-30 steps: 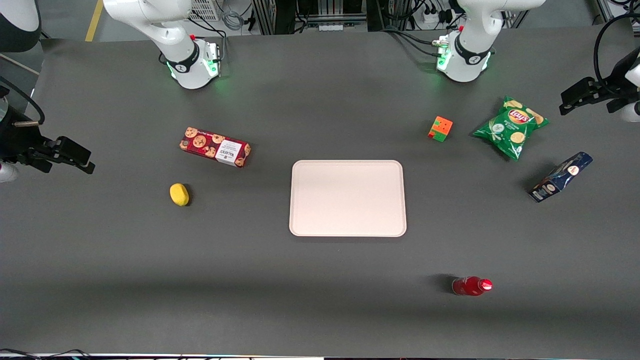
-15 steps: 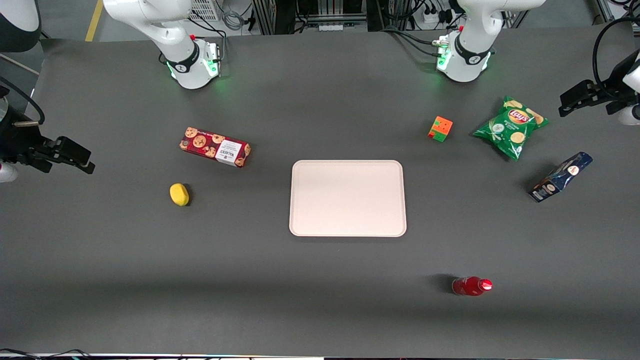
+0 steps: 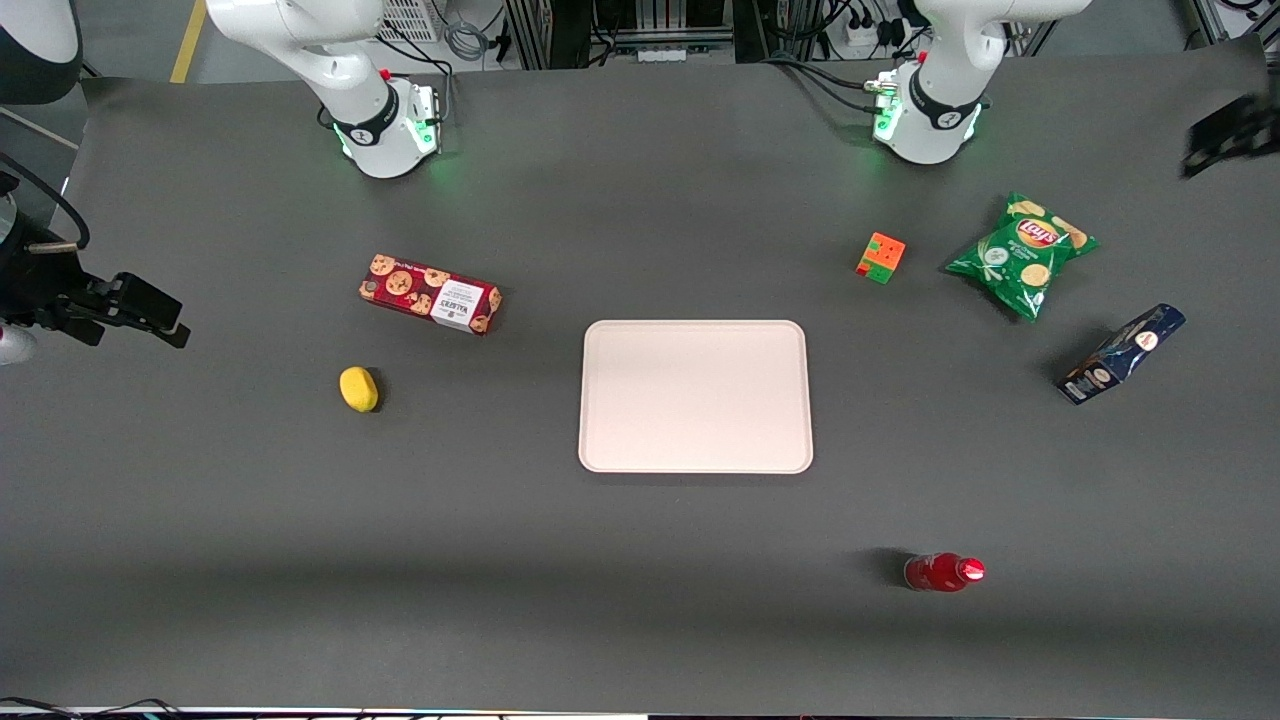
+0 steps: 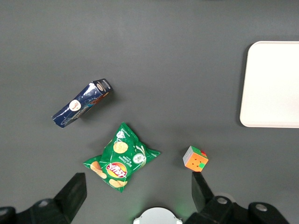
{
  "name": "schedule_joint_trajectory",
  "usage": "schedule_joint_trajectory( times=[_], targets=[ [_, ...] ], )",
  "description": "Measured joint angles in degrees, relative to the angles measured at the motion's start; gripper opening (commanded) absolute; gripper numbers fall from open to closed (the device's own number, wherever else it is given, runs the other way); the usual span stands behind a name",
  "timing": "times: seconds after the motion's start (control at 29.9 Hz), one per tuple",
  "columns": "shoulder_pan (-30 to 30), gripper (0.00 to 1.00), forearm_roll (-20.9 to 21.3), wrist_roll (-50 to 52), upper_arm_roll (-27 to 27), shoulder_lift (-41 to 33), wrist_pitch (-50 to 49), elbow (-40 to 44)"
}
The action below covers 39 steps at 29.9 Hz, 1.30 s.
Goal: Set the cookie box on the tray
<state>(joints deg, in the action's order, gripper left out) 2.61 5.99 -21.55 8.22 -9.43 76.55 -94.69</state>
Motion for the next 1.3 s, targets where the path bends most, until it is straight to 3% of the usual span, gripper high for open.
schedule_joint_trajectory(
  times=[0.33,0.7,0.9,1.3],
  targets=[
    [-0.5,1.00,1.0,-25.3,9.4,0.7,1.3,-1.8],
    [-0.5,1.00,1.6,-35.7,10.3,7.5,25.0,-18.8],
    [-1.1,1.00,0.5,-41.2,13.5,12.8,33.9,-22.4],
    [-1.6,1.00,-2.9,-43.4,13.9,17.5,47.1,-27.9]
  ],
)
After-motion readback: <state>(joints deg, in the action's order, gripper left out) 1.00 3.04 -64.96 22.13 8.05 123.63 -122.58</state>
